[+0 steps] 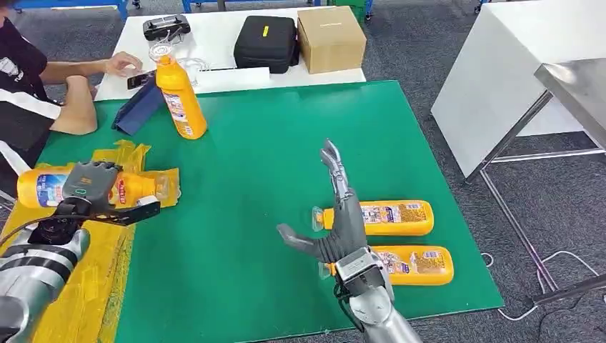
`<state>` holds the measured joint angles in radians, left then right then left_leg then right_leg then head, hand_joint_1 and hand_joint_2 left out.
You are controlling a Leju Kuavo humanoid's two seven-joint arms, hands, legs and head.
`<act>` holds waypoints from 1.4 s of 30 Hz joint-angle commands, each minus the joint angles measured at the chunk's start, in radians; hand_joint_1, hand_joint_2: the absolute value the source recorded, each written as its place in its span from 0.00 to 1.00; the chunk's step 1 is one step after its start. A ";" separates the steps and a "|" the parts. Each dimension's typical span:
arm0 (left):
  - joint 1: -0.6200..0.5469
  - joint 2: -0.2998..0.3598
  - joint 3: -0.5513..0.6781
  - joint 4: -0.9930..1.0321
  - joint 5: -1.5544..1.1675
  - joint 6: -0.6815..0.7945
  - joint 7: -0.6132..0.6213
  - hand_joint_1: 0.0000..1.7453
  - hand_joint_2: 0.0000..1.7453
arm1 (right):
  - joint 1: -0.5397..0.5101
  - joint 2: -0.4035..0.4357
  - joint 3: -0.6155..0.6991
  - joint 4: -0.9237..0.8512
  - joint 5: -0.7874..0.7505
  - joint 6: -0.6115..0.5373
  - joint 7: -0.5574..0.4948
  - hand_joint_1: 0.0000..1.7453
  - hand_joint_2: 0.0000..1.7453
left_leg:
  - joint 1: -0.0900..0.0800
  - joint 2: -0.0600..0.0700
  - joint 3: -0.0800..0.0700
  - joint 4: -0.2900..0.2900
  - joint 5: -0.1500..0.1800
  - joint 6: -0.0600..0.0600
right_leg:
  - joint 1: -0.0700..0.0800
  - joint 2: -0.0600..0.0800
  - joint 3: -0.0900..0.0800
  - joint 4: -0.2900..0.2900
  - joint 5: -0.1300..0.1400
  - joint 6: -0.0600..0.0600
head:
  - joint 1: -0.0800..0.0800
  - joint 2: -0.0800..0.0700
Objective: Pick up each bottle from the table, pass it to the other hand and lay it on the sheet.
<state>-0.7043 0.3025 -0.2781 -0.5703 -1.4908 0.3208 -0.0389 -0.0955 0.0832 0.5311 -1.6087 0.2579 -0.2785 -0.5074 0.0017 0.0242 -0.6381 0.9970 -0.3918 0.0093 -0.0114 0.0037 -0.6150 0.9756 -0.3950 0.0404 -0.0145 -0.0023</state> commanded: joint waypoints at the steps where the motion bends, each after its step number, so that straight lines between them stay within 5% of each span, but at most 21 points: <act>1: -0.076 -0.093 0.074 0.174 0.138 -0.046 -0.012 1.00 1.00 | -0.010 -0.008 -0.025 0.022 0.022 -0.006 0.030 0.00 1.00 | 0.002 -0.006 0.005 0.001 -0.002 -0.001 | 0.002 -0.005 0.007 0.000 -0.003 -0.002 | 0.000 0.000; 2: -0.075 -0.105 0.089 0.173 0.159 -0.051 -0.020 0.93 1.00 | -0.012 -0.007 -0.026 0.025 0.023 -0.007 0.032 0.00 1.00 | 0.001 -0.005 0.003 0.000 0.000 0.000 | 0.001 -0.004 0.004 0.000 -0.002 -0.001 | 0.000 0.000; 3: -0.073 -0.119 0.111 0.175 0.193 -0.071 -0.035 0.34 1.00 | -0.014 -0.007 -0.026 0.029 0.029 -0.007 0.038 0.00 1.00 | 0.001 -0.005 0.003 0.000 -0.001 -0.001 | 0.001 -0.004 0.004 0.000 -0.002 -0.001 | 0.000 0.000; 4: -0.069 -0.125 0.116 0.173 0.204 -0.080 -0.041 0.10 1.00 | -0.015 -0.006 -0.025 0.031 0.033 -0.008 0.041 0.00 1.00 | 0.003 -0.009 0.008 0.002 -0.004 -0.001 | 0.002 -0.006 0.011 0.001 -0.005 -0.002 | 0.000 0.000; 11: -0.064 -0.123 0.117 0.170 0.209 -0.081 -0.044 0.10 1.00 | -0.015 -0.005 -0.026 0.032 0.034 -0.010 0.041 0.00 1.00 | 0.001 -0.003 0.004 0.000 -0.002 -0.001 | 0.001 -0.002 0.005 0.000 -0.002 -0.001 | 0.000 0.000; 12: -0.062 -0.126 0.127 0.168 0.225 -0.092 -0.049 0.00 1.00 | -0.016 -0.006 -0.025 0.034 0.039 -0.010 0.047 0.00 1.00 | 0.001 -0.004 0.005 0.001 -0.003 -0.001 | 0.001 -0.002 0.007 0.001 -0.003 -0.001 | 0.000 0.000; 27: 0.098 -0.130 0.098 0.034 0.210 0.081 -0.015 0.00 1.00 | 0.005 -0.018 -0.024 0.043 0.130 -0.030 0.091 0.00 1.00 | 0.001 -0.003 0.004 -0.001 -0.001 0.000 | 0.001 -0.002 0.005 -0.001 -0.002 -0.001 | 0.000 0.000; 33: 0.290 -0.194 0.187 -0.351 0.534 0.048 -0.263 0.00 1.00 | 0.046 -0.037 -0.045 0.012 0.277 -0.109 0.119 0.00 1.00 | 0.001 -0.005 0.007 0.000 -0.003 -0.001 | 0.001 -0.003 0.009 -0.001 -0.004 -0.001 | 0.000 0.000; 42: 0.318 -0.183 0.170 -0.423 0.530 0.016 -0.221 0.00 1.00 | 0.045 -0.036 -0.046 0.012 0.281 -0.112 0.119 0.00 1.00 | 0.001 -0.004 0.005 0.001 -0.004 -0.001 | 0.001 -0.002 0.006 0.000 -0.003 -0.002 | 0.000 0.000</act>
<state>-0.4055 0.1411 -0.1327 -0.9078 -0.9644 0.3525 -0.2655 -0.0396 0.0729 0.4963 -1.6049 0.5394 -0.3883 -0.3902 0.0015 0.0240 -0.6386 0.9970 -0.3929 0.0097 -0.0115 0.0036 -0.6151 0.9751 -0.3952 0.0405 -0.0145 -0.0023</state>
